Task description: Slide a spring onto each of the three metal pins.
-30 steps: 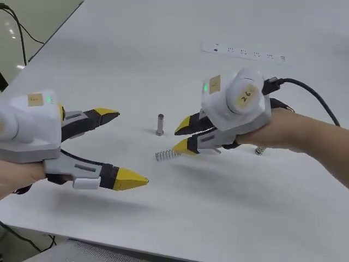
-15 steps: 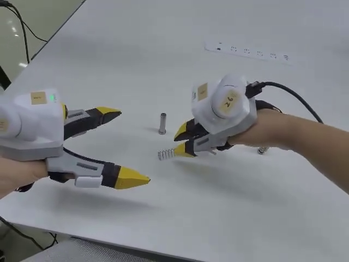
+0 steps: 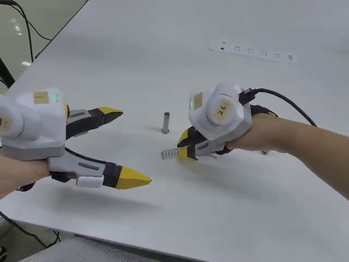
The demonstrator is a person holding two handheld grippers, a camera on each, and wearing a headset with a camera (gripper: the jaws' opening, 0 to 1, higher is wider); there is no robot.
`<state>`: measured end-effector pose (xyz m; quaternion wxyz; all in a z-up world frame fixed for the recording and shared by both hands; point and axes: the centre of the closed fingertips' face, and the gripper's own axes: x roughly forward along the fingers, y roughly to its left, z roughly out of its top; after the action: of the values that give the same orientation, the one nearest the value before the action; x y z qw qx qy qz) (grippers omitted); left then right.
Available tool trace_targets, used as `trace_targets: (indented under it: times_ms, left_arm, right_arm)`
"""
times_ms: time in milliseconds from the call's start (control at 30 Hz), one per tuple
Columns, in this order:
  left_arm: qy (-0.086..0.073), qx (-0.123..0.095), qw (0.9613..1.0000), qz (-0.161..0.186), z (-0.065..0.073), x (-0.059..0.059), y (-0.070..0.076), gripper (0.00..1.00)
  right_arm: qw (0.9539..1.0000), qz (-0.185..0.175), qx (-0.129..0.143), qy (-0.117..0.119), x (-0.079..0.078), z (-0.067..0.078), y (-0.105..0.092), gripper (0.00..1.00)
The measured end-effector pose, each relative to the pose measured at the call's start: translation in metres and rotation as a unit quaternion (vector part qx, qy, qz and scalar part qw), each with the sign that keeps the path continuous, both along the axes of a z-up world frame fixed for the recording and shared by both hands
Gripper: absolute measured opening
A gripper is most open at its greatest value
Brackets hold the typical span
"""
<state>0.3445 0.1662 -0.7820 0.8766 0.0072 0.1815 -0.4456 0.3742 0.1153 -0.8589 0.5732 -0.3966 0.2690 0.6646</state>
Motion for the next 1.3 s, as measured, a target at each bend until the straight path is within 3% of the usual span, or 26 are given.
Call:
trace_targets:
  times_ms: [333,567,1300]
  left_arm:
    - [0.003,0.001,1.0000,-0.001,-0.002,-0.003,0.000,0.98]
    - [0.003,0.001,1.0000,-0.006,0.000,-0.004,-0.005,0.97]
    - [-0.005,0.005,0.9996,-0.028,0.006,-0.001,-0.022,0.97]
  right_arm:
    - [0.9998,0.016,-0.011,-0.011,-0.004,-0.005,-0.001,0.07]
    - [1.0000,0.000,-0.007,-0.002,-0.006,-0.002,-0.002,0.07]
    - [0.9978,-0.043,0.050,0.000,-0.009,0.053,-0.026,0.07]
